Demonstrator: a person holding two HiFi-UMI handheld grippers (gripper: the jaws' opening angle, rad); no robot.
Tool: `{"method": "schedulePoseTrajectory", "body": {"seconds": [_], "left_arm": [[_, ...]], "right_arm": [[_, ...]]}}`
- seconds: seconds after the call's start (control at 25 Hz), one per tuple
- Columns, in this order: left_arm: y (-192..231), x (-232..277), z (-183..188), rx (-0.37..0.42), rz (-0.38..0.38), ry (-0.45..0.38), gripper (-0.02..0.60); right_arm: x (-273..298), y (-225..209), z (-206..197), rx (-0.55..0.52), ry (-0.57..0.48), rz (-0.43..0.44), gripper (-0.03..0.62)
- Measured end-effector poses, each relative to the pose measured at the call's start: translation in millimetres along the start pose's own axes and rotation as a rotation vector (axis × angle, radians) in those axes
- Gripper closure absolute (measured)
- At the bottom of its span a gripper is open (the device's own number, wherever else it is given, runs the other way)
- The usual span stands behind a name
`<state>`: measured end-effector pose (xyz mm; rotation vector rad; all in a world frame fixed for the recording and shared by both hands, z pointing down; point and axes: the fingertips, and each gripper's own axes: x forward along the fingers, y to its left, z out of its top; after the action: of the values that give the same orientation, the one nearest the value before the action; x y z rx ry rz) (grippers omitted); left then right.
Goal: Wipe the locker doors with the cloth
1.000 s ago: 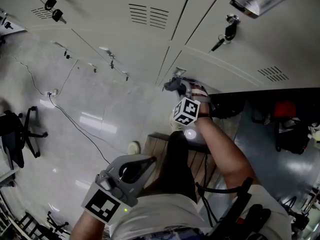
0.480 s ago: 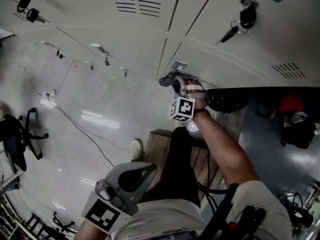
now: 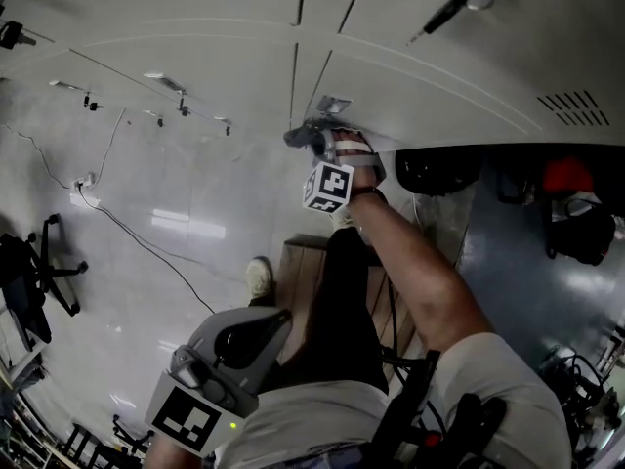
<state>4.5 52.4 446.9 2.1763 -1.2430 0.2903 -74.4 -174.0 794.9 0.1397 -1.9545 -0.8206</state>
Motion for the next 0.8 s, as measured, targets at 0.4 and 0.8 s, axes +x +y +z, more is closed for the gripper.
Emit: {"method": "schedulePoseTrajectory", "body": {"seconds": [0.4,0.8], "left_arm": [[6,-2,17,0.0,0.013,-0.053,0.578],[3,-4,34,0.026,0.007,-0.085,0.578]], "right_arm": [[1,7,-26,0.05,0.075,0.087,0.482],[-21,-2,-67,0.11,0.175,0.106,0.482]]}}
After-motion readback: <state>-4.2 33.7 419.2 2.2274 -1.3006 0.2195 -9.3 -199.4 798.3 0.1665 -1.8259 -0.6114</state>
